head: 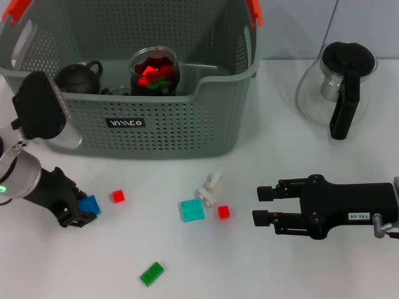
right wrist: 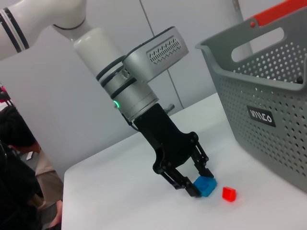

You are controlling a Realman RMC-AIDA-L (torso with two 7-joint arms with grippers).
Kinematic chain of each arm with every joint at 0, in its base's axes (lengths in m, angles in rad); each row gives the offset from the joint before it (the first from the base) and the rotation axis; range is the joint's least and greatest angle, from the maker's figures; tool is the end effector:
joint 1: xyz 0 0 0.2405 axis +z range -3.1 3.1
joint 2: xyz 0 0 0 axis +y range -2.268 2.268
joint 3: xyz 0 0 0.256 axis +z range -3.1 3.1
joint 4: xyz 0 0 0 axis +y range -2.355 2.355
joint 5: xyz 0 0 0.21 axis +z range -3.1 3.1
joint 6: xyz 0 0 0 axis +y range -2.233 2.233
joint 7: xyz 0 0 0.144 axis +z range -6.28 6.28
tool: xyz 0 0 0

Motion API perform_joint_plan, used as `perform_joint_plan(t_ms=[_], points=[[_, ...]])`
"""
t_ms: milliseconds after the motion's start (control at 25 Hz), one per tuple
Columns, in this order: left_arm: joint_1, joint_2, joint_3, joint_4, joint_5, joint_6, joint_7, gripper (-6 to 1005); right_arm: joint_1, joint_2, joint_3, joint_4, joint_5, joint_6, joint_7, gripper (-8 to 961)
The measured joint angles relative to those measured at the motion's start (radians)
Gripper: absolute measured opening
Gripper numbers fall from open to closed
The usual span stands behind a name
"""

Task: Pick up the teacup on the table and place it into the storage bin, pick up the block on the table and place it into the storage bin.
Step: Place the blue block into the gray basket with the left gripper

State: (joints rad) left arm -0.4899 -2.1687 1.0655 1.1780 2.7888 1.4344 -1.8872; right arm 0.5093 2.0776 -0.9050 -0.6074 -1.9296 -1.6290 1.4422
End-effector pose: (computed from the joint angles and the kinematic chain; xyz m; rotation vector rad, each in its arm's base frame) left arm -0.2808 0.3363 0.0060 -2.6780 -0.6038 0.6199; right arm 0.2494 0.3008 -0.0309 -2.9482 0.7102 0.7307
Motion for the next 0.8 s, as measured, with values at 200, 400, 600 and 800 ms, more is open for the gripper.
perform_joint_plan(t_ms=[200, 400, 600, 800], points=[[-0.004, 0.002, -0.004, 0.001, 0.003, -0.003, -0.018, 433, 0.000, -0.002, 0.000, 0.000, 0.001, -0.001, 0.002, 578], [-0.003, 0.005, -0.063, 0.053, -0.044, 0.060, -0.006, 405, 0.000, -0.003, 0.000, 0.000, 0.002, -0.002, 0.003, 577], [-0.058, 0.081, -0.325, 0.043, -0.245, 0.319, 0.078, 405, 0.000, -0.003, 0.000, 0.000, 0.001, -0.002, 0.003, 577], [-0.115, 0.188, -0.534, -0.137, -0.447, 0.552, 0.130, 404, -0.003, -0.002, 0.000, 0.000, 0.001, -0.001, 0.003, 577]])
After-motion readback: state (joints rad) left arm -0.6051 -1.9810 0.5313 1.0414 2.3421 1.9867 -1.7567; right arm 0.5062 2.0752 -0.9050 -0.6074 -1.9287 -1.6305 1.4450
